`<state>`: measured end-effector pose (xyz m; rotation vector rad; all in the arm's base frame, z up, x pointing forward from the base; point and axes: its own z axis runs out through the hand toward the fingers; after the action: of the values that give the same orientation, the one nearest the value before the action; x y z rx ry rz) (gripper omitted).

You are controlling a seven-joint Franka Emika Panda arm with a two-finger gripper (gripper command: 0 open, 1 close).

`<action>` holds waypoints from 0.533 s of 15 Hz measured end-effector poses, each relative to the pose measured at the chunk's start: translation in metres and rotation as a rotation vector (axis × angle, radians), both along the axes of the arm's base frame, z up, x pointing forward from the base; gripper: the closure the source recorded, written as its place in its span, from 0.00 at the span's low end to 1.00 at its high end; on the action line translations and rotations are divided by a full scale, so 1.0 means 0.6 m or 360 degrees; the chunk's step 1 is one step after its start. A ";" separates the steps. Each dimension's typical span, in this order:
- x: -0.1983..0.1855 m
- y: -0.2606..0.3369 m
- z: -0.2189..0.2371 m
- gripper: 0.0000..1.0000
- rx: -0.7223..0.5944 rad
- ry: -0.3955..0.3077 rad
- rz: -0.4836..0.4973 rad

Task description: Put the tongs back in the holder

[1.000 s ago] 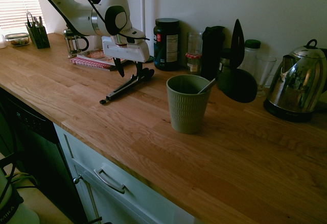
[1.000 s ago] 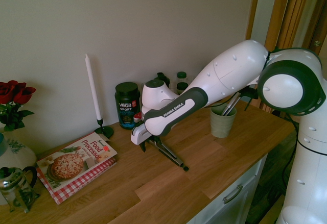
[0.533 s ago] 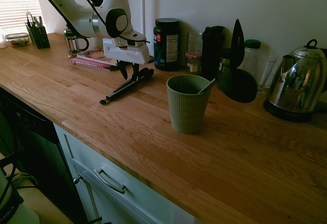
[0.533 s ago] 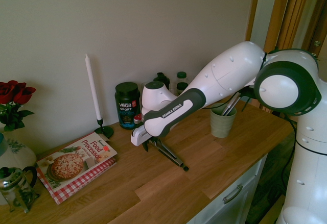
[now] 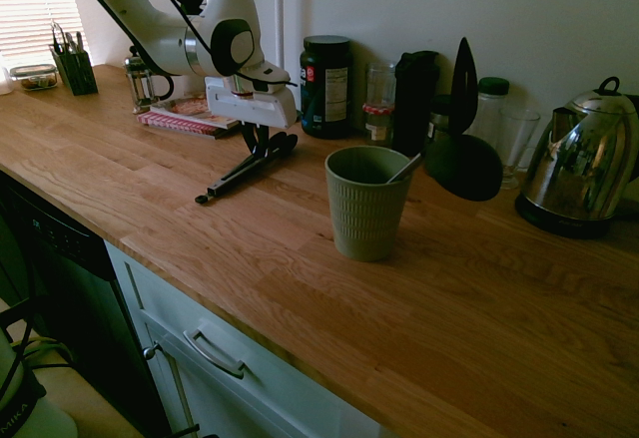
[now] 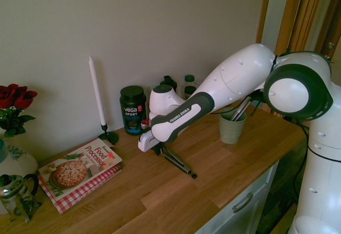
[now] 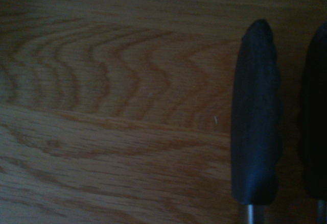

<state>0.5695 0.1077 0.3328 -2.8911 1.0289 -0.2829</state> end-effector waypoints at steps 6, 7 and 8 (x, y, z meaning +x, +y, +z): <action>0.014 -0.006 0.035 1.00 0.0022 -0.0047 -0.0029; 0.018 -0.007 0.070 1.00 0.0053 -0.0073 -0.0046; 0.018 -0.010 0.117 1.00 0.0083 -0.0103 -0.0060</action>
<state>0.5801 0.1017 0.4027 -2.7996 1.0644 -0.3439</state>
